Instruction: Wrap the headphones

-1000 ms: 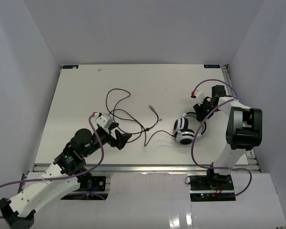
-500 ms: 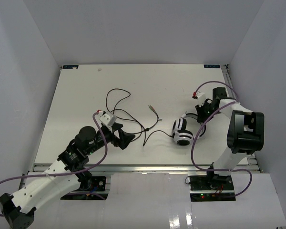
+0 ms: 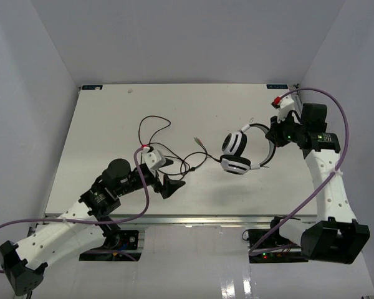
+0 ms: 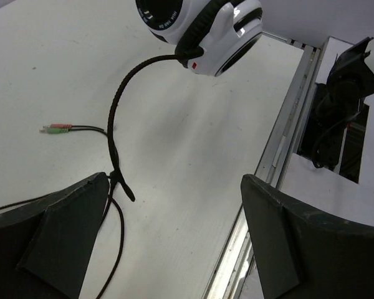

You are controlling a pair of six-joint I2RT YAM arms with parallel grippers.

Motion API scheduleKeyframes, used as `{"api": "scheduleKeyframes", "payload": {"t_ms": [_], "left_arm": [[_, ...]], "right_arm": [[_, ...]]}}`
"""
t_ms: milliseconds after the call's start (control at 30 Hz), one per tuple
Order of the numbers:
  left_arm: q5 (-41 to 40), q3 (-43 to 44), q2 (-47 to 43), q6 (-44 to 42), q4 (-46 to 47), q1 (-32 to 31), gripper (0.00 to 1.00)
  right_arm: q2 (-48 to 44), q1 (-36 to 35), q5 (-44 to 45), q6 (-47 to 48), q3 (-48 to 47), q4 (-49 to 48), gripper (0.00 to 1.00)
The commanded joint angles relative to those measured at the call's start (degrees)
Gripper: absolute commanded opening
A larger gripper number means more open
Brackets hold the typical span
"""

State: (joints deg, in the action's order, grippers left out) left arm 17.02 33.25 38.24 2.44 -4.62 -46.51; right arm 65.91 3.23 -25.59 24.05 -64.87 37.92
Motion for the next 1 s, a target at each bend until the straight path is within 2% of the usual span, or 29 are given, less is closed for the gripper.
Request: {"api": "scheduleKeyframes", "payload": {"t_ms": [0, 267, 333, 433, 500, 667, 733, 833, 967], "left_arm": [[-2.4, 2.53, 2.11, -9.8, 1.8, -4.09, 0.98], [-10.55, -0.43, 7.22, -21.13, 9.25, -8.51, 0.98], [-15.81, -2.9, 8.43, -23.82, 12.37, -8.6, 0.98], [-24.85, -11.64, 9.06, -26.0, 24.92, -8.6, 0.98], [-28.07, -15.93, 9.97, -26.5, 32.11, -8.54, 0.98], [-34.56, -19.37, 14.35, -24.03, 42.38, -8.28, 0.98], [-34.48, -20.15, 15.52, -22.59, 45.27, -7.52, 0.98], [-26.71, -20.14, 17.08, -16.47, 47.73, -5.41, 0.98], [-21.48, -20.74, 23.43, -12.02, 56.35, -4.91, 0.98]], "right_arm": [[-3.6, -0.92, 0.09, -3.45, -5.44, 1.02, 0.08], [-2.38, -1.21, -4.31, -5.26, -11.96, 3.82, 0.08], [-2.72, -1.3, -5.36, -6.05, -12.57, 3.48, 0.08], [-2.74, -1.39, -6.45, -6.89, -13.91, 4.03, 0.08], [-2.46, -1.39, -7.1, -6.91, -15.44, 5.02, 0.08], [-2.19, -1.39, -7.95, -6.86, -18.42, 6.49, 0.08], [-2.19, -1.39, -9.03, -7.3, -19.09, 6.74, 0.08], [-2.12, -1.39, -10.54, -8.12, -19.49, 6.68, 0.08], [-1.97, -1.39, -12.07, -9.26, -19.19, 6.38, 0.08]]}}
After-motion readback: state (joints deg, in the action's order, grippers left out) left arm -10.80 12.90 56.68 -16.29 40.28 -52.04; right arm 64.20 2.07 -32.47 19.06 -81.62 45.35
